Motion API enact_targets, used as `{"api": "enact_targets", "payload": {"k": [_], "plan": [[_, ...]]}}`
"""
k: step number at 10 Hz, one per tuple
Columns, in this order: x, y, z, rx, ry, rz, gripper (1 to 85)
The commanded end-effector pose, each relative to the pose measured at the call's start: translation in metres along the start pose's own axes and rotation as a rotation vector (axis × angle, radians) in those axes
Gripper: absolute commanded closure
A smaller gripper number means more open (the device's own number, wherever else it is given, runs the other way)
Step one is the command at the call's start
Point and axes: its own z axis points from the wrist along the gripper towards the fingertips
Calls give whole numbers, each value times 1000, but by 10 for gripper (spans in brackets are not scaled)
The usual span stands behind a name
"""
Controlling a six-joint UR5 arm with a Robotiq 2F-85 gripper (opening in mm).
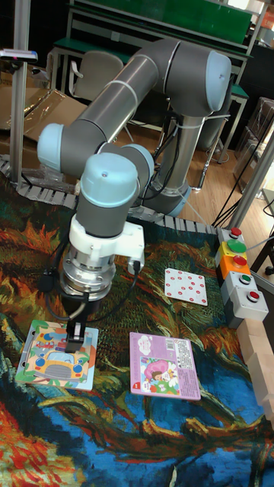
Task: Assemble one piece of a puzzle
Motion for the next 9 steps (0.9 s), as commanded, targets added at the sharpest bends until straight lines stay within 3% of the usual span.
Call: {"api": "enact_targets", "payload": {"k": [1, 6, 9], "plan": [[-11, 2, -5, -12, -26, 47, 843], [48, 7, -11, -22, 30, -47, 843], [48, 7, -11, -19, 30, -29, 843]]}}
